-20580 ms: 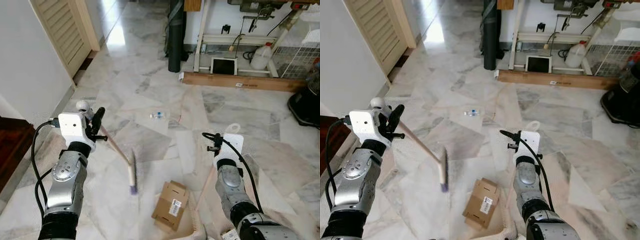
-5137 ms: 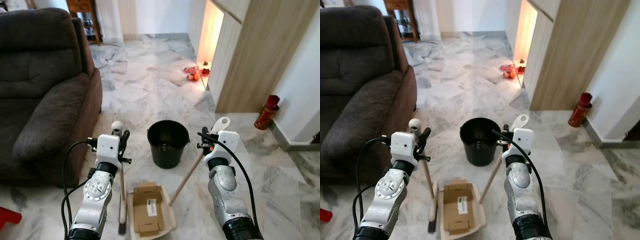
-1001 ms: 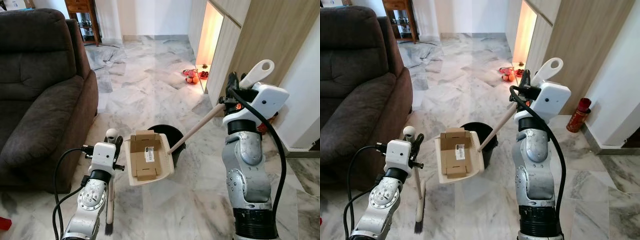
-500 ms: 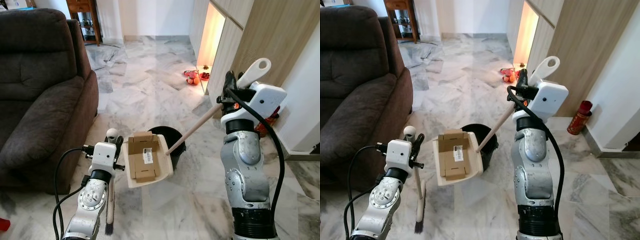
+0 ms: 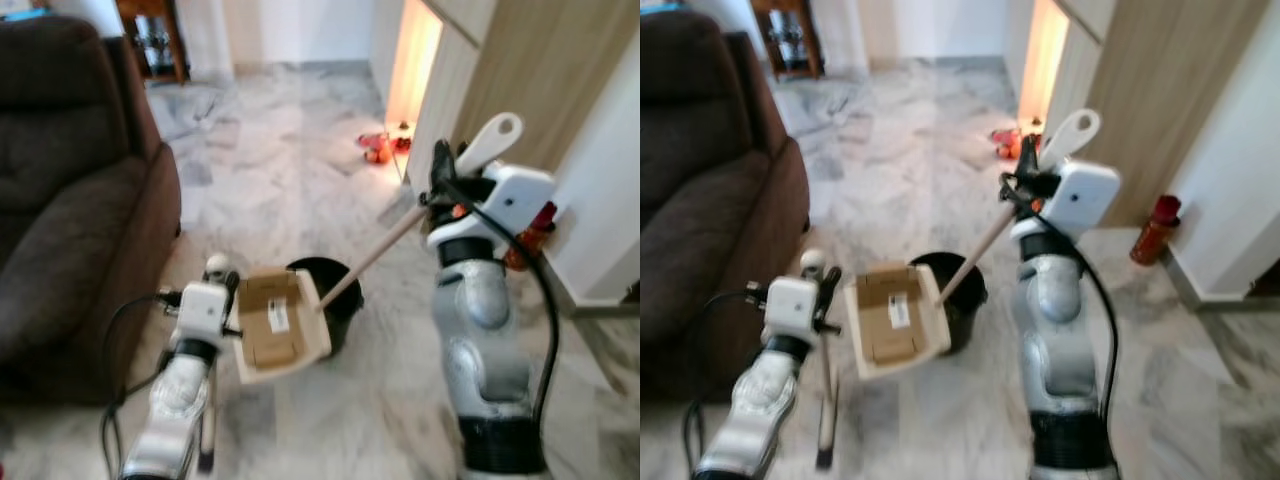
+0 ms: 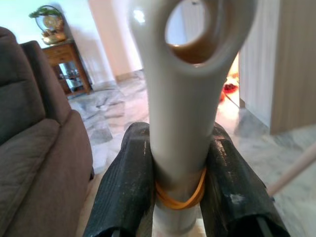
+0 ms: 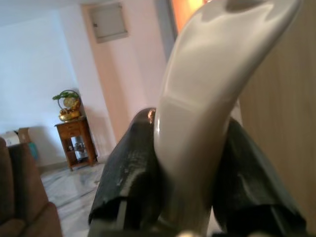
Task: Sweep floor
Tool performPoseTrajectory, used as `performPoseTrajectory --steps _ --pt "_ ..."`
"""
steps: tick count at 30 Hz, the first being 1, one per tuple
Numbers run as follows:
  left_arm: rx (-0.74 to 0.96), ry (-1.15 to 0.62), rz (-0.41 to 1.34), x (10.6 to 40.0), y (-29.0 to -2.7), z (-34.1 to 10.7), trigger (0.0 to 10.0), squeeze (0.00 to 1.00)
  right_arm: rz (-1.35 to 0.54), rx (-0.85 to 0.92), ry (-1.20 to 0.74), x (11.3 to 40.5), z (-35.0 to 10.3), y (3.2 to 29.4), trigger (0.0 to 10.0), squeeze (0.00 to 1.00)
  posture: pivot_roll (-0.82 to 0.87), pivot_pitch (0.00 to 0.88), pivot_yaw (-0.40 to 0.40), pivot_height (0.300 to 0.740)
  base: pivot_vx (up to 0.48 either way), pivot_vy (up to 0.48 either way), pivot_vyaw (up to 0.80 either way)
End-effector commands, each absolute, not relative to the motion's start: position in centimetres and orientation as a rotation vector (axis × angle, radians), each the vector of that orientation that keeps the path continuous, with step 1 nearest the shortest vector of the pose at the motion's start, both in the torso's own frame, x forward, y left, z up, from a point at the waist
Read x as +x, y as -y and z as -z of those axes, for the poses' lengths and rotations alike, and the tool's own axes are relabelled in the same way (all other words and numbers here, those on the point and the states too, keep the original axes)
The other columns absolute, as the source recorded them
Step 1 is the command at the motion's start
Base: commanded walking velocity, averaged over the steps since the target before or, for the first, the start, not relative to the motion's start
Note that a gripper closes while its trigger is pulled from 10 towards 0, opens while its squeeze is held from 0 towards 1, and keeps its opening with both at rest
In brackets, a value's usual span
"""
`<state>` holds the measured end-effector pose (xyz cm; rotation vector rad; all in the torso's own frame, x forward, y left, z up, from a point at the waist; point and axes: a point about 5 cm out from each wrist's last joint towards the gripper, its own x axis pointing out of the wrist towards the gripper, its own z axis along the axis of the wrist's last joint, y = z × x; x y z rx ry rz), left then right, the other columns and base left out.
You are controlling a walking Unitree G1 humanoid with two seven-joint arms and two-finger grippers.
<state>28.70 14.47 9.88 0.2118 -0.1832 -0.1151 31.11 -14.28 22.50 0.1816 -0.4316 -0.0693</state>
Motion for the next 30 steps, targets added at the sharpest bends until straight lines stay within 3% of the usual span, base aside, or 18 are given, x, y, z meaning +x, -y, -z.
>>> performPoseTrajectory --steps 1,17,22,30 --pt "0.240 0.212 0.087 28.79 -15.60 -10.50 10.0 0.00 0.011 0.219 0.517 30.89 -24.39 12.79 10.0 0.00 0.10 0.006 -0.003 0.740 0.240 0.000 0.00" --pt "0.241 0.220 0.091 28.88 -15.57 -10.59 10.0 0.00 -0.013 0.195 0.530 30.83 -24.50 12.42 10.0 0.00 0.11 0.001 -0.002 0.740 0.338 0.000 0.00" --pt "0.241 0.221 0.090 28.88 -15.53 -10.61 10.0 0.00 -0.027 0.201 0.534 30.78 -24.55 12.26 10.0 0.00 0.11 0.001 -0.002 0.740 0.346 0.000 0.80" --pt "0.239 0.222 0.092 28.85 -15.51 -10.63 10.0 0.00 -0.025 0.220 0.525 30.82 -24.44 12.22 10.0 0.00 0.11 0.004 -0.003 0.740 0.345 0.000 0.00"
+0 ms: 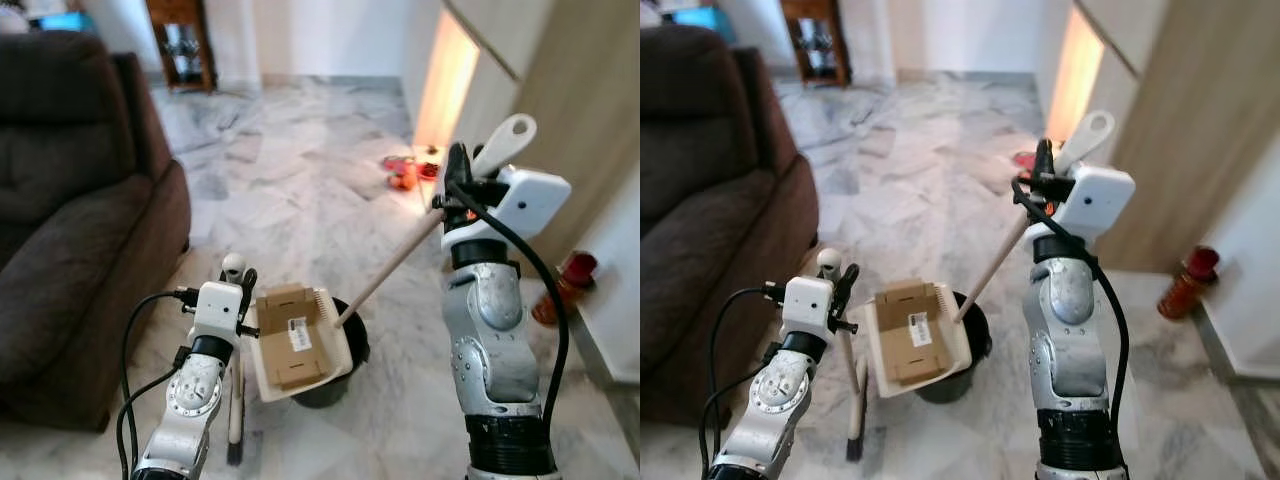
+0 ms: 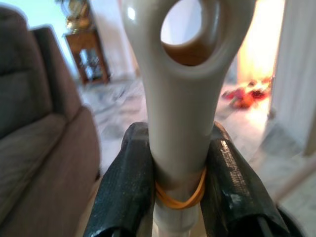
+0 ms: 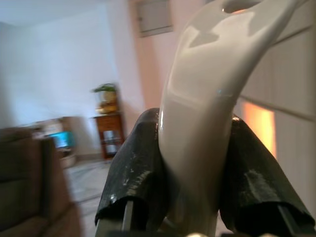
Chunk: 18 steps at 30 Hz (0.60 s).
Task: Sweep floor
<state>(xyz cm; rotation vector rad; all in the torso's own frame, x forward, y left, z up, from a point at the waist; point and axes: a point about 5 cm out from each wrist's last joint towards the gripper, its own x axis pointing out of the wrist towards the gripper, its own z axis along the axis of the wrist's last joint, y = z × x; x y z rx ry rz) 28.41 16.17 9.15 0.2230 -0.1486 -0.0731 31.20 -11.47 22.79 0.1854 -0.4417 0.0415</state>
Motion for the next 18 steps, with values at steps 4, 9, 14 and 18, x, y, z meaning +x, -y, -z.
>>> performPoseTrajectory --steps 4,9,14,18 --pt "0.239 0.222 0.091 28.9 -15.5 -10.6 10.0 0.00 -0.025 0.223 0.525 30.8 -24.5 12.2 10.0 0.00 0.11 0.004 -0.003 0.740 0.345 0.000 0.00" --pt "0.238 0.227 0.089 28.8 -15.6 -10.7 10.0 0.00 -0.024 0.231 0.536 30.8 -24.6 12.2 10.0 0.00 0.11 0.007 -0.003 0.740 0.346 0.000 0.00" --pt "0.237 0.232 0.090 28.8 -15.6 -10.8 10.0 0.00 0.055 0.245 0.593 30.5 -25.5 13.2 10.0 0.00 0.11 0.008 -0.002 0.740 0.346 0.000 0.00" --pt "0.233 0.235 0.091 28.8 -15.5 -10.8 10.0 0.00 0.085 0.247 0.614 30.4 -25.9 13.8 10.0 0.00 0.11 0.009 -0.001 0.740 0.337 0.000 0.00"
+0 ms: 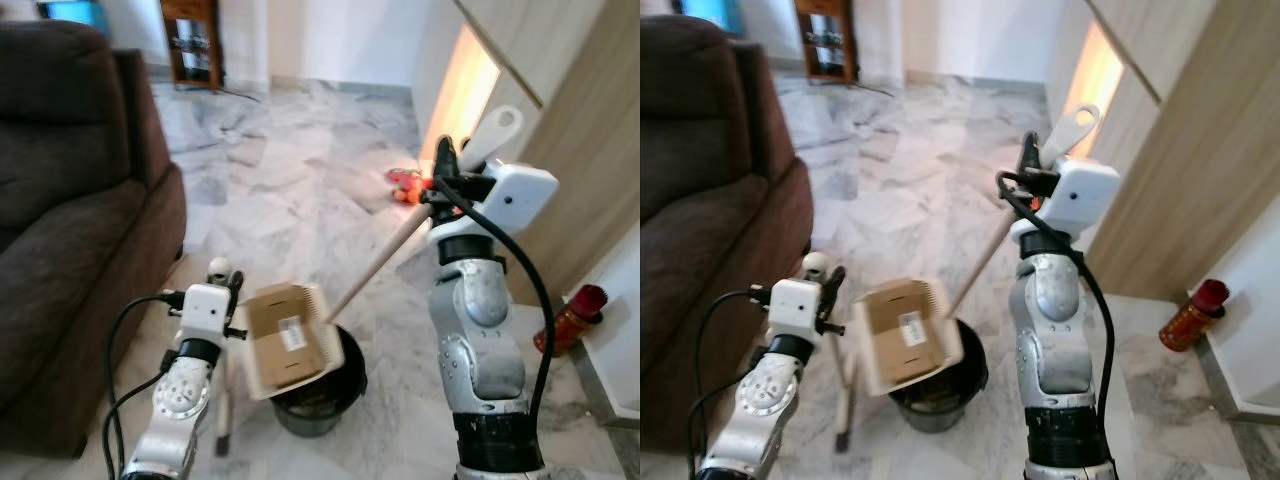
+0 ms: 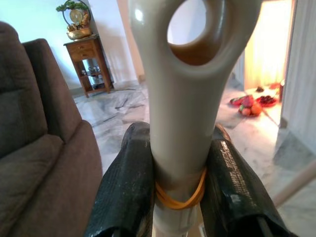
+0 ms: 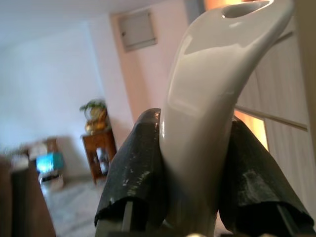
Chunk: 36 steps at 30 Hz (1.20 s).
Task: Sweep floor
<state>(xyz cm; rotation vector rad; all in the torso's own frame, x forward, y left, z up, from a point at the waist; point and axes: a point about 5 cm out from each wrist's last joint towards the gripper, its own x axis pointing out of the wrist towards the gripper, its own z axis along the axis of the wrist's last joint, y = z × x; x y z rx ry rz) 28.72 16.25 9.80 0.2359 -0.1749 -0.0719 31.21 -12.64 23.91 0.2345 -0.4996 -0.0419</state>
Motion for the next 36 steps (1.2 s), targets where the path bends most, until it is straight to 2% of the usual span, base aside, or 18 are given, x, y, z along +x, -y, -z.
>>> performPoseTrajectory --steps 1,16,21,32,36 --pt "0.230 0.235 0.092 28.8 -15.5 -10.8 10.0 0.00 0.089 0.243 0.618 30.4 -26.0 13.9 10.0 0.00 0.11 0.009 -0.001 0.740 0.000 0.000 0.00" --pt "0.226 0.231 0.100 28.7 -15.4 -10.6 10.0 0.00 0.037 0.101 0.668 29.7 -26.1 12.6 10.0 0.00 0.11 0.015 -0.002 0.740 0.000 0.000 0.00" --pt "0.223 0.229 0.103 28.6 -15.4 -10.5 10.0 0.00 -0.041 -0.041 0.703 29.1 -25.8 11.3 10.0 0.00 0.10 0.016 -0.002 0.740 0.000 0.000 0.00" --pt "0.221 0.228 0.106 28.5 -15.3 -10.5 10.0 0.00 -0.099 -0.138 0.714 28.6 -24.8 10.1 10.0 0.00 0.10 0.019 -0.003 0.740 0.000 0.000 0.00" --pt "0.221 0.228 0.106 28.6 -15.3 -10.4 10.0 0.00 -0.181 -0.261 0.758 27.9 -24.5 8.9 10.0 0.00 0.10 0.018 -0.002 0.740 0.000 0.000 0.00"
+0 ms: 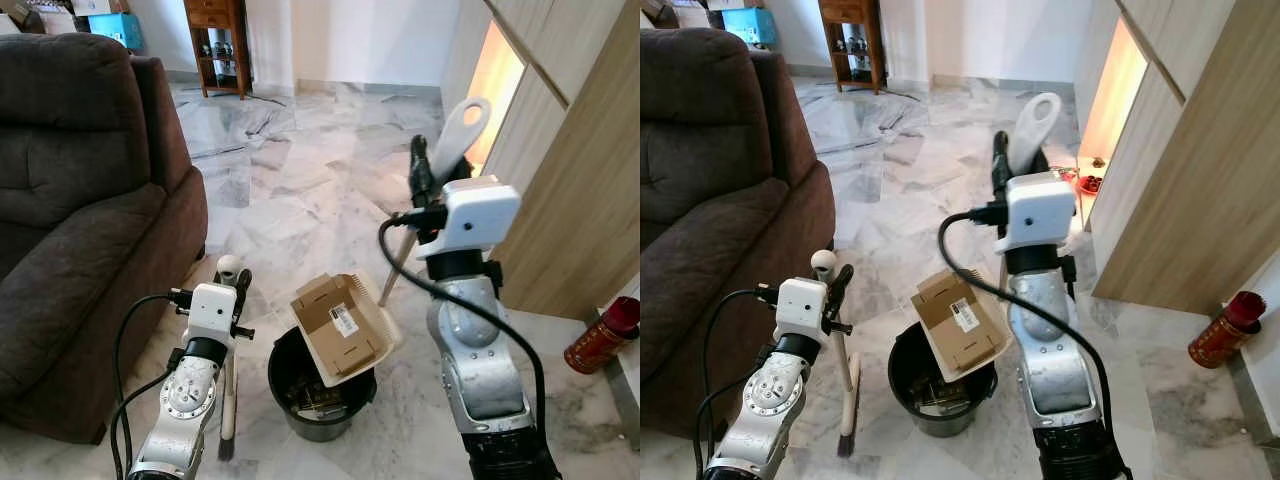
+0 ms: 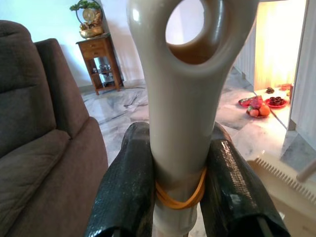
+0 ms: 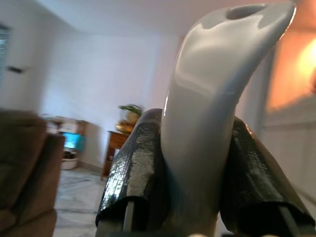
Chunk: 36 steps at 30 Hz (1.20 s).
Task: Sweep floor
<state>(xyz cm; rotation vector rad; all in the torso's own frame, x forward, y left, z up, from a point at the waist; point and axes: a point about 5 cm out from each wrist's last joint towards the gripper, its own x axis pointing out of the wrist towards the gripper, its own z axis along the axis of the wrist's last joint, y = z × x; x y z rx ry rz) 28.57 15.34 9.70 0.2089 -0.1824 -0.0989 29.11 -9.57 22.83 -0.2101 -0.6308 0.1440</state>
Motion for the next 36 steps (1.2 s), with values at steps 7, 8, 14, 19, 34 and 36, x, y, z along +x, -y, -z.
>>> performPoseTrajectory --steps 7,8,14,19,34,36 --pt "0.220 0.230 0.108 28.6 -15.2 -10.5 10.0 0.00 -0.279 -0.294 0.781 27.0 -23.9 7.3 10.0 0.00 0.10 0.016 -0.002 0.740 0.000 0.000 0.00" --pt "0.220 0.230 0.108 28.6 -15.2 -10.5 10.0 0.00 -0.279 -0.294 0.781 27.0 -23.9 7.3 10.0 0.00 0.10 0.016 -0.002 0.740 0.000 0.000 0.00" --pt "0.220 0.231 0.110 28.6 -15.2 -10.5 10.0 0.00 -0.331 -0.317 0.781 26.5 -23.5 6.8 10.0 0.00 0.10 0.012 -0.005 0.740 0.000 0.000 0.00" --pt "0.219 0.234 0.108 28.7 -15.1 -10.5 10.0 0.00 -0.363 -0.388 0.779 26.1 -22.8 6.9 10.0 0.00 0.10 0.015 -0.005 0.740 0.000 0.000 0.00" --pt "0.222 0.234 0.104 28.7 -15.2 -10.6 10.0 0.00 -0.278 -0.539 0.828 26.8 -23.2 7.1 10.0 0.00 0.10 0.015 -0.005 0.740 0.000 0.000 0.00" --pt "0.222 0.235 0.105 28.7 -15.2 -10.6 10.0 0.00 -0.202 -0.539 0.808 27.5 -23.4 8.1 10.0 0.00 0.10 0.015 -0.005 0.740 0.000 0.000 0.00"
